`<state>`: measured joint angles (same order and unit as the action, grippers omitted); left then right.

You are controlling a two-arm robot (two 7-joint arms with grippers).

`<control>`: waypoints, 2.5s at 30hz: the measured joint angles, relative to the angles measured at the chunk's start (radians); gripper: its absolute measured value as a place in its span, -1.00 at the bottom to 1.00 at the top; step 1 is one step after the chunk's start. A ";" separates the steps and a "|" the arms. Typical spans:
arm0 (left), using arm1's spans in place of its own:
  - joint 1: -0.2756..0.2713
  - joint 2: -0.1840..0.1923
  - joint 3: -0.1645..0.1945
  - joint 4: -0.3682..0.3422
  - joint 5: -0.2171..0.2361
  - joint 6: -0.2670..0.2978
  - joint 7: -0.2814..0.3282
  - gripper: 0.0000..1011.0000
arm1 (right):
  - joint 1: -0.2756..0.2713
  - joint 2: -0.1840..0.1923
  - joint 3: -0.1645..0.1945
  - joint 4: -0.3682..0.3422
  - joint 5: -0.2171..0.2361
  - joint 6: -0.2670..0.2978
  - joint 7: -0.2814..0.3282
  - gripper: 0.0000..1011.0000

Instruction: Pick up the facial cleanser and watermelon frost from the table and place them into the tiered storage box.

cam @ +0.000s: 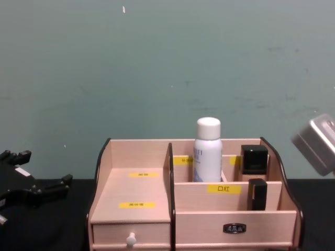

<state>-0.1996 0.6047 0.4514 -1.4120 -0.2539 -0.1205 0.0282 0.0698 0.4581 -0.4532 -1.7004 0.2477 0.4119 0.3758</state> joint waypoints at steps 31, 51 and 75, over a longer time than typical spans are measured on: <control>0.000 0.000 0.000 0.000 0.000 0.000 0.000 0.98 | 0.027 0.016 -0.009 -0.075 0.024 -0.021 0.050 0.40; 0.000 0.000 0.000 0.000 0.000 0.000 0.000 0.98 | 0.276 -0.108 -0.110 0.026 0.025 0.003 0.066 0.40; 0.000 0.000 0.000 0.000 0.000 0.000 0.000 0.98 | 0.459 -0.260 -0.125 0.352 -0.023 -0.047 0.029 0.40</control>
<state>-0.1995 0.6047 0.4514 -1.4120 -0.2539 -0.1205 0.0283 0.5292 0.1985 -0.5778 -1.3479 0.2251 0.3653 0.4045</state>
